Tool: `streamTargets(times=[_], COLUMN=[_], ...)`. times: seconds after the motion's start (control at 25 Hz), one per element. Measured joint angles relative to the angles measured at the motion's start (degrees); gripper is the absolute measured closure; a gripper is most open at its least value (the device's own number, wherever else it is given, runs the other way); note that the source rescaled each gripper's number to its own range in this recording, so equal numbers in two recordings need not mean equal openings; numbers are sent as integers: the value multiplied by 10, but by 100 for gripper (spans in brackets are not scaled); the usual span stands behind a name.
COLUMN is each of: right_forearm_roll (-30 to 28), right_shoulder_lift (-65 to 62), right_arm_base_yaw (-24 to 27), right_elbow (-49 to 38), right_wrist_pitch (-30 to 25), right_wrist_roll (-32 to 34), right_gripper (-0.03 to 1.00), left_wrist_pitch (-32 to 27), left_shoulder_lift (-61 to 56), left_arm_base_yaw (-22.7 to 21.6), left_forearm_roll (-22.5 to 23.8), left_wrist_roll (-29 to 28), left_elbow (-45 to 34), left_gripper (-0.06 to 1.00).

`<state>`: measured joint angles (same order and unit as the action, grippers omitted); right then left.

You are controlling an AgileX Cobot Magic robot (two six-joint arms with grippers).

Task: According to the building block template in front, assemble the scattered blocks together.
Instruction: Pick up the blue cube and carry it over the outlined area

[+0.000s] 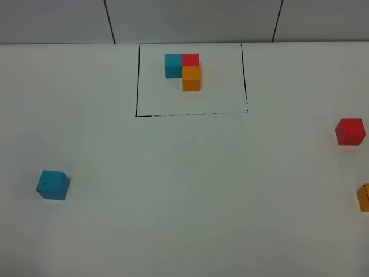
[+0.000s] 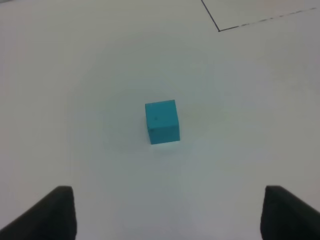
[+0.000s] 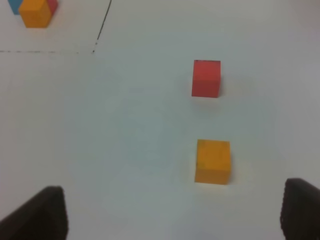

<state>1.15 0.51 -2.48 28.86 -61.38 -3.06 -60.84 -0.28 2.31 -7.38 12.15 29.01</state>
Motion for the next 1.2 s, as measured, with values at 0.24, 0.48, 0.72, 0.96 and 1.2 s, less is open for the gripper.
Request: streamTargets(times=[0.24,0.48,0.72,0.96,1.2], right_forearm_roll=[0,0,0,0,0], right_shoulder_lift=[0,0,0,0,0], right_arm_base_yaw=[0,0,0,0,0], right_elbow=[0,0,0,0,0], right_wrist_pitch=[0,0,0,0,0], right_wrist_roll=[0,0,0,0,0], right_gripper=[23,23,23,23,23], left_wrist_pitch=[0,0,0,0,0], left_shoulder_lift=[0,0,0,0,0], left_arm_base_yaw=[0,0,0,0,0], left_forearm_roll=[0,0,0,0,0], left_wrist_roll=[-1,-1,-1,-1,-1], left_elbow=[0,0,0,0,0], left_gripper=[24,24,24,24,24])
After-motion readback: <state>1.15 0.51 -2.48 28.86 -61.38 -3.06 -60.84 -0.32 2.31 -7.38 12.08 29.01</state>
